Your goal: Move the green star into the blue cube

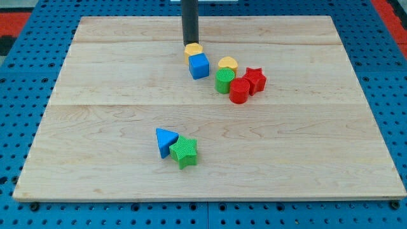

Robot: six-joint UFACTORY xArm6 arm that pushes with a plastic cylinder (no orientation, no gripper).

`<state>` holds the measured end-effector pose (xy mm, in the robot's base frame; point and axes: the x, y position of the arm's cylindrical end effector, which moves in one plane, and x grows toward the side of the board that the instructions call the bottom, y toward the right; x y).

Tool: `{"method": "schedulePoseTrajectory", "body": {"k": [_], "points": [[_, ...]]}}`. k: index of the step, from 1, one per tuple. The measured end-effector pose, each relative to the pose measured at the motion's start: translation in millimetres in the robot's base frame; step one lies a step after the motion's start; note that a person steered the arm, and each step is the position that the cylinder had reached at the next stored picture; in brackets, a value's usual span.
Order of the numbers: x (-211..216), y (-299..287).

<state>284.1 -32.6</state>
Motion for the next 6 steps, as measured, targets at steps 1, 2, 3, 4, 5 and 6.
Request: {"method": "schedulePoseTrajectory", "body": {"k": [1, 2, 3, 4, 5, 6], "points": [[39, 19], [59, 23], [31, 47], [-4, 20], [49, -58], [102, -153]]}}
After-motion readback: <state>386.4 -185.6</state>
